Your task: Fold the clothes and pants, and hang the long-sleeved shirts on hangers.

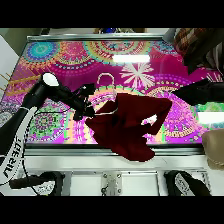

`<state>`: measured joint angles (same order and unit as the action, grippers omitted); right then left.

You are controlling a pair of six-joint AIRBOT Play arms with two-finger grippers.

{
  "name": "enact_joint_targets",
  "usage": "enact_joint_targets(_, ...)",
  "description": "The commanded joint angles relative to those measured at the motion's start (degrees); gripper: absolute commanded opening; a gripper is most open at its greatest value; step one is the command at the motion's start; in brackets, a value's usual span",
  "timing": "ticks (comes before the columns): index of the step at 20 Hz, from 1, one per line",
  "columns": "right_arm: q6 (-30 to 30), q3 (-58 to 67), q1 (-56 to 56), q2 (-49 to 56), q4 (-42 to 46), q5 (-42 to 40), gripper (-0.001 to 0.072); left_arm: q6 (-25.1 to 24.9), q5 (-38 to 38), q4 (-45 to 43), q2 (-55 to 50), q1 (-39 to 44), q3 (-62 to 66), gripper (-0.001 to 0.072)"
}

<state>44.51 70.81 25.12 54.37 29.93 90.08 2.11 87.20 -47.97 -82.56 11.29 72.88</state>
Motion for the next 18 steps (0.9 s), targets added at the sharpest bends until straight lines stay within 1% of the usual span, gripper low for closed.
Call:
enact_joint_targets(1,-30.2,-4.6,7.2,3.7,-13.8,11.7,0.0658,0.3,0.1,0.0,0.0,0.0,0.0,0.0021)
enact_joint_targets(2,-34.5,-6.2,7.1,4.3,-11.3,12.2,0.0658,0.3,0.2,0.0,0.0,0.0,0.0,0.0021)
enact_joint_targets(3,-36.5,-8.2,7.1,4.8,-11.2,12.1,0.0658,0.2,0.3,0.0,0.0,0.0,0.0,0.0021)
enact_joint_targets(5,-40.3,-11.1,6.8,6.0,-13.7,12.3,0.0657,0.2,0.5,-0.1,0.0,0.0,0.0,0.0021)
enact_joint_targets(7,-44.6,-13.0,5.6,7.1,-13.7,12.2,0.0658,0.2,0.7,-0.5,0.0,0.0,0.0,0.0021)
enact_joint_targets(8,-45.7,-13.6,4.7,7.6,-13.7,12.2,0.0657,0.2,0.9,-0.5,0.0,0.0,0.0,0.0021)
enact_joint_targets(14,-45.9,-13.8,-2.1,14.1,-13.6,12.0,0.0658,0.2,0.9,-0.5,0.0,0.0,0.0,0.0021)
enact_joint_targets(18,-46.3,-13.8,-5.7,17.2,-13.7,9.2,0.0658,0.2,1.0,-0.5,0.0,0.0,0.0,0.0021)
